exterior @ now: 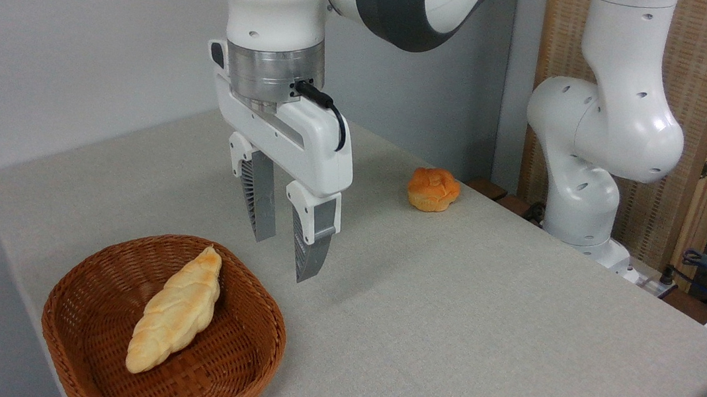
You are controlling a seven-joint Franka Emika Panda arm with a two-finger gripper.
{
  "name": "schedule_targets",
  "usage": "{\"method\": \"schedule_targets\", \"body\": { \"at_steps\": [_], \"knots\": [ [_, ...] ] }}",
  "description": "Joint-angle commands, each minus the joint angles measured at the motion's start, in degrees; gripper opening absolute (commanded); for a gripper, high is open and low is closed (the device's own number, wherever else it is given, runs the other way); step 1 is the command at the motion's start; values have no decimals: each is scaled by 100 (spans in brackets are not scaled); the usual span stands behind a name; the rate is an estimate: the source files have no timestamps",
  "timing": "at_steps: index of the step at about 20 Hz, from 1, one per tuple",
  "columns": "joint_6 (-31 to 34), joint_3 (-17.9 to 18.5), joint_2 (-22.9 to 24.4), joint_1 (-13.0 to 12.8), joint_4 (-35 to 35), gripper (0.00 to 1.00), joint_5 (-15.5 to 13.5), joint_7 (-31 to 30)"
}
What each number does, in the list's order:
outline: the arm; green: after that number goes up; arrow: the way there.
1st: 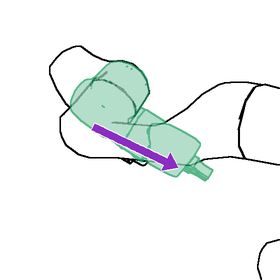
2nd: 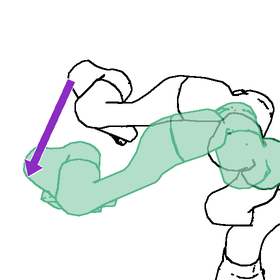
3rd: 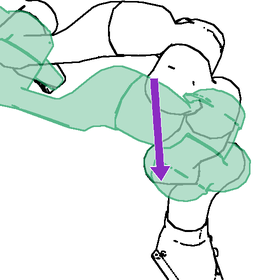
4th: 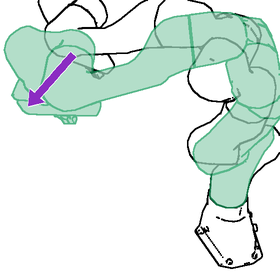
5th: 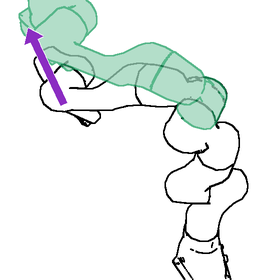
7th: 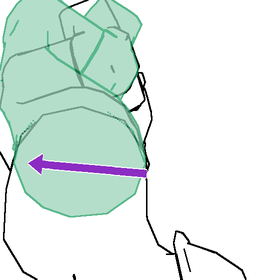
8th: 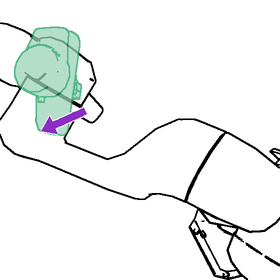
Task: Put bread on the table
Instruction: 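Lower the open gripper down over the long bread loaf in the basket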
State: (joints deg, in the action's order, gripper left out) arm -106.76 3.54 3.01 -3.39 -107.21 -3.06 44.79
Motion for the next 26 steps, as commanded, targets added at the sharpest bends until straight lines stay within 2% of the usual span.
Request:
{"method": "schedule_targets", "body": {
  "at_steps": [1, 2, 4, 5, 10, 17, 26],
  "knots": [
    [-73, 15, -89, -57, 16, 100, -238, 13],
    [-73, 15, -107, -57, 16, 100, -326, -31],
    [-187, 24, -125, -57, 16, 100, -685, -320],
    [-292, 24, -142, -57, 16, 100, -713, -469],
    [-451, -11, -371, -74, 262, 100, -687, -1384],
    [-512, -266, -880, -75, 692, 100, -643, -2658],
    [-618, -627, -1513, -75, 982, 100, -643, -3011]
  ]
}}
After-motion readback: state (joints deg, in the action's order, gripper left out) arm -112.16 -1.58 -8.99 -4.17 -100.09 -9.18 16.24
